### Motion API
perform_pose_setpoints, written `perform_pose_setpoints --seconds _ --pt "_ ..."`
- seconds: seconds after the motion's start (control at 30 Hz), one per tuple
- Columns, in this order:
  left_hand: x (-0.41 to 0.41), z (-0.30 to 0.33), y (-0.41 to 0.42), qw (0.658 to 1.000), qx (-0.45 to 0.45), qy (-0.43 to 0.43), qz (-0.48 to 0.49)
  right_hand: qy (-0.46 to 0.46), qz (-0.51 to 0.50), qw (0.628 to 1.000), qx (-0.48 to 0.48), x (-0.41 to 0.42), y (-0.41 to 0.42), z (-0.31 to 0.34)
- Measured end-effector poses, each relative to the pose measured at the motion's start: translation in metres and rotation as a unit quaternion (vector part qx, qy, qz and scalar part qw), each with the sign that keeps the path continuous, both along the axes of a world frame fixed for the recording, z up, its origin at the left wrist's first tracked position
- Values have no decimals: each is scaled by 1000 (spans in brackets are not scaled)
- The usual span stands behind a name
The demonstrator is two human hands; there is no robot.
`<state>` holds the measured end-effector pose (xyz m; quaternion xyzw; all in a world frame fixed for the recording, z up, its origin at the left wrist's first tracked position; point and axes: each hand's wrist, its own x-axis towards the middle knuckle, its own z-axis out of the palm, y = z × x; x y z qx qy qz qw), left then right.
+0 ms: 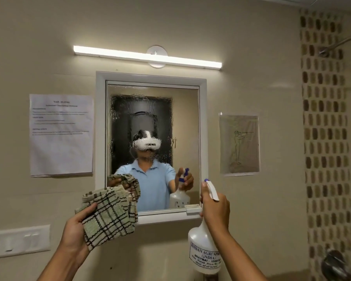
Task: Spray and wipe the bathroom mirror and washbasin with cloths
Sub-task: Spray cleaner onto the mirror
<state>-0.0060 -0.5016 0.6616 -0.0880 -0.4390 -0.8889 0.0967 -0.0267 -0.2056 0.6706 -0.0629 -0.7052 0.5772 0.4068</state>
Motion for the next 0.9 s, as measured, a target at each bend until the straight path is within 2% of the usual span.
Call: perform_pose_setpoints --seconds 0.57,0.73,0.9 --pt "38 -21 -84 995 3 -7 99 13 141 979 145 0 -173 -28" --pt "41 -29 -95 994 10 -12 106 -22 161 972 169 4 -187 -49" --pt "34 -35 -84 996 12 -19 88 -34 146 972 180 2 -168 -68"
